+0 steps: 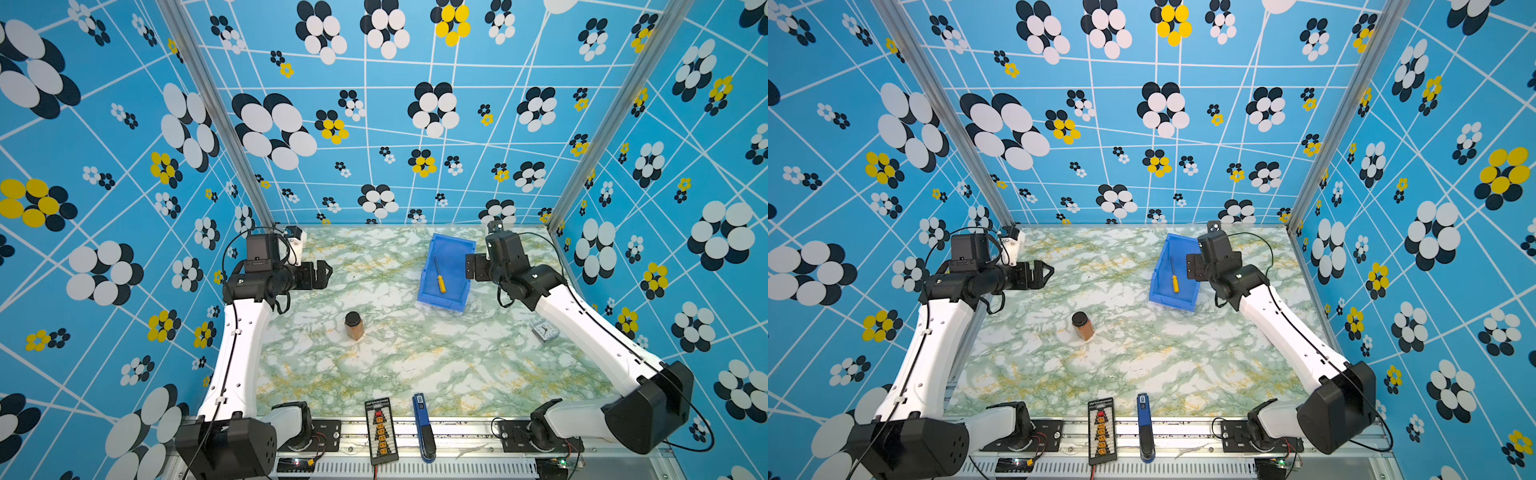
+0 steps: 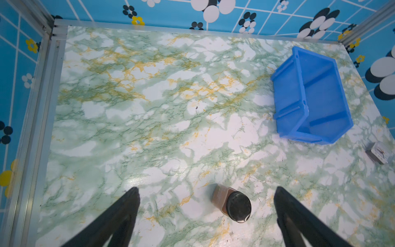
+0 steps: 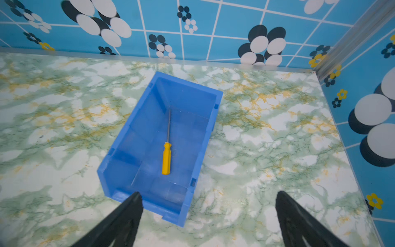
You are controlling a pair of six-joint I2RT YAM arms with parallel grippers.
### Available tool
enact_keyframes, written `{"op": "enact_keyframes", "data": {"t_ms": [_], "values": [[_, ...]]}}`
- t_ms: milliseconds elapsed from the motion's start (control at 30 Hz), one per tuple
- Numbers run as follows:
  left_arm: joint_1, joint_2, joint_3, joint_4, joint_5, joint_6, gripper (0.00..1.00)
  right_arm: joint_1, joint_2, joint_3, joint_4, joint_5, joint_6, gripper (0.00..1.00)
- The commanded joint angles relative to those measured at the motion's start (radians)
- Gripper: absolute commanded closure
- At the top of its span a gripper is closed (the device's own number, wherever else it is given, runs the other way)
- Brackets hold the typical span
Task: Put the screwdriver in the bin
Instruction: Reset both arms
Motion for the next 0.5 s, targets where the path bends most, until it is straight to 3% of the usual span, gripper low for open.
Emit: {"op": "enact_keyframes", "data": {"t_ms": [0,267,467], "values": [[0.047,0.019,-0.053,0.059,0.015,-0.053,0.01,-0.010,-0.070,-0.090,0.110,0.101,0.002,0.01],[0.060,-0.043,-0.282,0.324,-0.124,-0.072,0.01,-0.023,-0.110,-0.180,0.099,0.093,0.023,0.01],[0.060,-0.112,-0.523,0.653,-0.222,-0.046,0.01,-0.024,-0.149,-0.379,0.342,0.110,-0.061,0.01]]}}
